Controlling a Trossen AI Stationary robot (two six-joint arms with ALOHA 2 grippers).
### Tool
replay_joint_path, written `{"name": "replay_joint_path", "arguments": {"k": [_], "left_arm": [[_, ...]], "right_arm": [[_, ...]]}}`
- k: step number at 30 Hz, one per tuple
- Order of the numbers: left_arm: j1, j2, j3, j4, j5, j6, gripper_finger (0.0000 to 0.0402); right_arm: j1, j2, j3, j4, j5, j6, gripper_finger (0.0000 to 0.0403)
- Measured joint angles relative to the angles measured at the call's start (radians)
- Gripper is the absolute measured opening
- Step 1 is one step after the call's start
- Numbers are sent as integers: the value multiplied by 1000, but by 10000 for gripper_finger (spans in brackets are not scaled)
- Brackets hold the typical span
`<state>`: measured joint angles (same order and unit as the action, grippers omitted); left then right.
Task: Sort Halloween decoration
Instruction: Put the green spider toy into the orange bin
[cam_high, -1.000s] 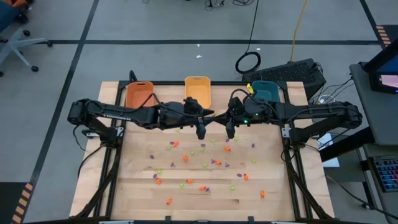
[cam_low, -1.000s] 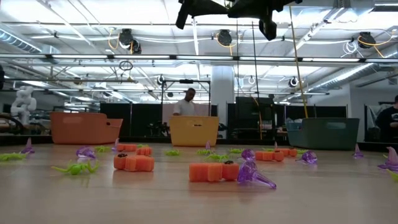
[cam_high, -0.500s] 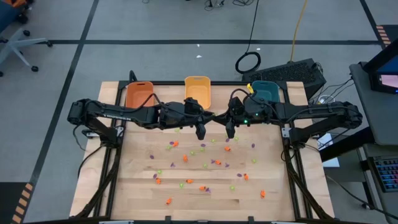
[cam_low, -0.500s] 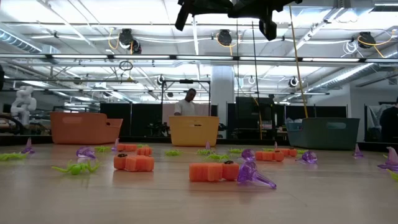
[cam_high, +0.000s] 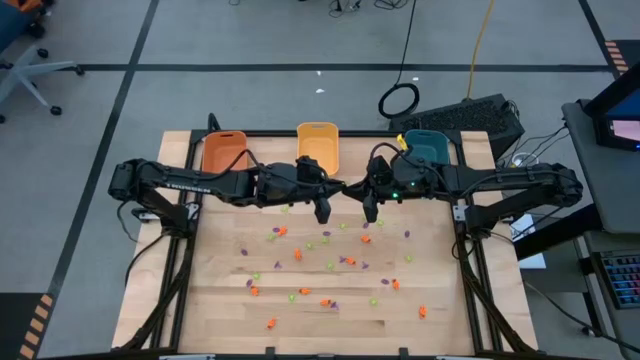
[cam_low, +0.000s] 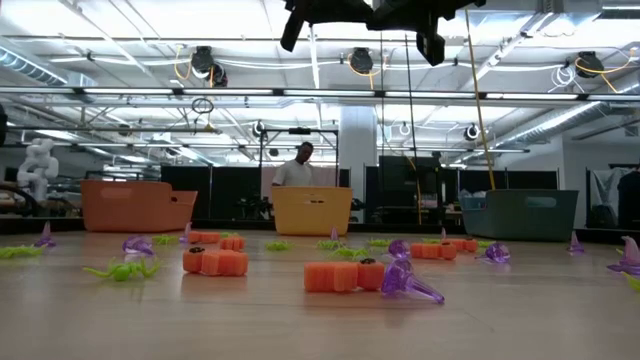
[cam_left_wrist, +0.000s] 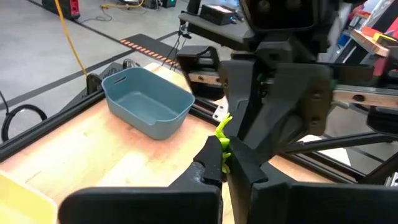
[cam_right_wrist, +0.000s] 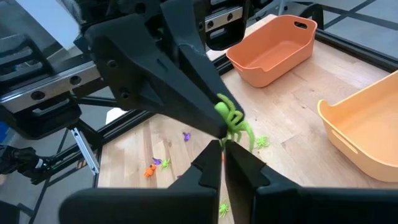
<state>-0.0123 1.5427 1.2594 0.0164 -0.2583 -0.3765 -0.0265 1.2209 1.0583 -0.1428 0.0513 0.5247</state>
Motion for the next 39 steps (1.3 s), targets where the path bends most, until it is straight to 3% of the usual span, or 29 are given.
{"name": "replay_joint_path", "arguments": {"k": [6,14,26,39], "left_arm": [[48,-70,0,-2,12,-34,3],[139,-248,0,1,132,-8,2],[223,-487,0,-24,230,17,2],[222,-583,0,-144,266,17,2]], "right_arm": [[0,-27,0,-42,-7,32,77],[0,-70,0,-122,-27,7,139],[0,-89,0,-153,-27,-63,143],[0,-89,0,-154,-23,-111,140]]}}
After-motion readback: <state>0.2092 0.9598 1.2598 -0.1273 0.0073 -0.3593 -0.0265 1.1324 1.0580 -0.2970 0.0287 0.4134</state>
